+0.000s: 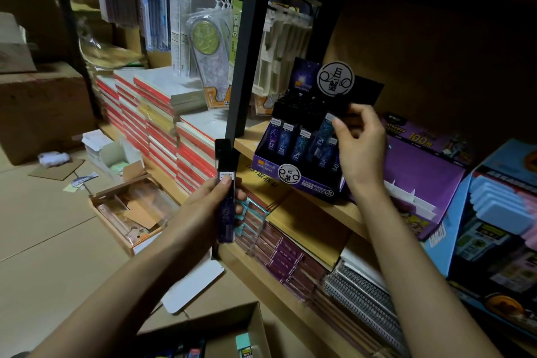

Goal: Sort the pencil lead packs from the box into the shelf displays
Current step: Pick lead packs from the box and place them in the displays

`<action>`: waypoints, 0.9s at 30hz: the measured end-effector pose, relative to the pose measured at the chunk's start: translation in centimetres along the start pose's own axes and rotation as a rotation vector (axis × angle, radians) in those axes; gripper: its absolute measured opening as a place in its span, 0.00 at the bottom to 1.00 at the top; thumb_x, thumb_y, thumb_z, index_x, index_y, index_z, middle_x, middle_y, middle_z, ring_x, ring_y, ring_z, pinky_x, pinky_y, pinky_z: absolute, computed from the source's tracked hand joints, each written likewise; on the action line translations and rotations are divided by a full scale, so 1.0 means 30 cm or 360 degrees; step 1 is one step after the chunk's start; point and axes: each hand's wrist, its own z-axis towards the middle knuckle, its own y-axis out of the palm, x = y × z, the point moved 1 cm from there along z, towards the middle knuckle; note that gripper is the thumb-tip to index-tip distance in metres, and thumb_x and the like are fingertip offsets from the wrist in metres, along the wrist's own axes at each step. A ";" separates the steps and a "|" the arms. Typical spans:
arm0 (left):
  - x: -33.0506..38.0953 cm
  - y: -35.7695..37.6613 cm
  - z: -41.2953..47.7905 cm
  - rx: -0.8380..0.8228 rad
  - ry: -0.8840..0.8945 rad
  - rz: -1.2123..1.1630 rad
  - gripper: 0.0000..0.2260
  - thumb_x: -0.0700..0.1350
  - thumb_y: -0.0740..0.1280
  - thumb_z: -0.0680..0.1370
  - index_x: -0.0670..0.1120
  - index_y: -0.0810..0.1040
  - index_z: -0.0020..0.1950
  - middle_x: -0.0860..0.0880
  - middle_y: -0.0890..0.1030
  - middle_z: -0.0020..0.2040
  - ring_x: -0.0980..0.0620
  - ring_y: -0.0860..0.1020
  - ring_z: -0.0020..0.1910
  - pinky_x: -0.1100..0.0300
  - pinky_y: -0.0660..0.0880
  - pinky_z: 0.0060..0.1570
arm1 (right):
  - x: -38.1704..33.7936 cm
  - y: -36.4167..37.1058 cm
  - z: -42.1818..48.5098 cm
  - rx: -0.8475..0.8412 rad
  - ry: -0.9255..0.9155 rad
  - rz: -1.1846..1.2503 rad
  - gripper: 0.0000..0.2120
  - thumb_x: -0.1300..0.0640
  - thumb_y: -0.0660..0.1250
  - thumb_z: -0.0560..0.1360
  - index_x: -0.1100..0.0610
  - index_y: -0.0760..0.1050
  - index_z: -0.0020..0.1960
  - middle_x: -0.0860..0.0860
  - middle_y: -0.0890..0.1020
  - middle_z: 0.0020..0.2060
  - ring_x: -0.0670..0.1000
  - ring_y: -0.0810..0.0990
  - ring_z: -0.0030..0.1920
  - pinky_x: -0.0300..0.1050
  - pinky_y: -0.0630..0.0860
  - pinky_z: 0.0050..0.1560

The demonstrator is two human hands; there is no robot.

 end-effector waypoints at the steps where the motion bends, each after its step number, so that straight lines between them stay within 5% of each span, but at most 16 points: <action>1: -0.002 -0.003 0.003 0.0004 0.0013 0.0016 0.11 0.50 0.59 0.80 0.45 0.75 0.56 0.49 0.79 0.39 0.55 0.76 0.34 0.64 0.75 0.29 | 0.016 0.010 -0.003 -0.0017 -0.0075 -0.0092 0.11 0.57 0.67 0.76 0.55 0.74 0.57 0.46 0.79 0.46 0.49 0.79 0.48 0.40 0.75 0.46; 6: -0.010 -0.007 0.014 -0.0008 0.0052 0.0067 0.10 0.49 0.59 0.79 0.46 0.75 0.55 0.50 0.79 0.38 0.55 0.77 0.35 0.64 0.75 0.31 | 0.061 0.050 -0.018 -0.0132 -0.0220 -0.0252 0.11 0.59 0.66 0.76 0.57 0.75 0.58 0.51 0.81 0.50 0.47 0.77 0.48 0.23 0.67 0.42; 12: -0.026 -0.007 0.021 -0.0046 0.0036 0.0082 0.11 0.50 0.59 0.79 0.46 0.74 0.55 0.51 0.80 0.36 0.57 0.79 0.33 0.64 0.76 0.31 | 0.064 0.075 -0.017 -0.0054 -0.0013 -0.0146 0.08 0.58 0.68 0.75 0.55 0.77 0.54 0.45 0.78 0.42 0.44 0.77 0.41 0.33 0.74 0.41; 17: -0.037 -0.008 0.025 -0.0063 0.0037 0.0099 0.16 0.53 0.62 0.74 0.46 0.74 0.56 0.51 0.81 0.37 0.57 0.79 0.33 0.64 0.76 0.30 | 0.113 0.085 -0.026 -0.0109 0.0219 -0.0147 0.06 0.58 0.68 0.75 0.57 0.78 0.51 0.49 0.79 0.40 0.57 0.79 0.48 0.56 0.79 0.48; 22: -0.032 -0.003 0.020 -0.0050 0.0019 0.0166 0.19 0.55 0.63 0.72 0.46 0.74 0.58 0.53 0.81 0.36 0.58 0.80 0.34 0.65 0.76 0.31 | 0.116 0.078 -0.028 -0.0152 0.0258 -0.0156 0.07 0.56 0.68 0.75 0.58 0.79 0.50 0.51 0.80 0.40 0.55 0.80 0.49 0.54 0.80 0.48; 27: -0.025 0.019 -0.015 -0.0071 0.0016 0.0251 0.18 0.55 0.63 0.73 0.45 0.74 0.57 0.54 0.82 0.36 0.58 0.81 0.33 0.66 0.75 0.29 | 0.070 0.036 -0.055 -0.0337 0.0180 -0.0505 0.13 0.51 0.64 0.78 0.61 0.80 0.47 0.54 0.82 0.37 0.53 0.82 0.39 0.47 0.79 0.43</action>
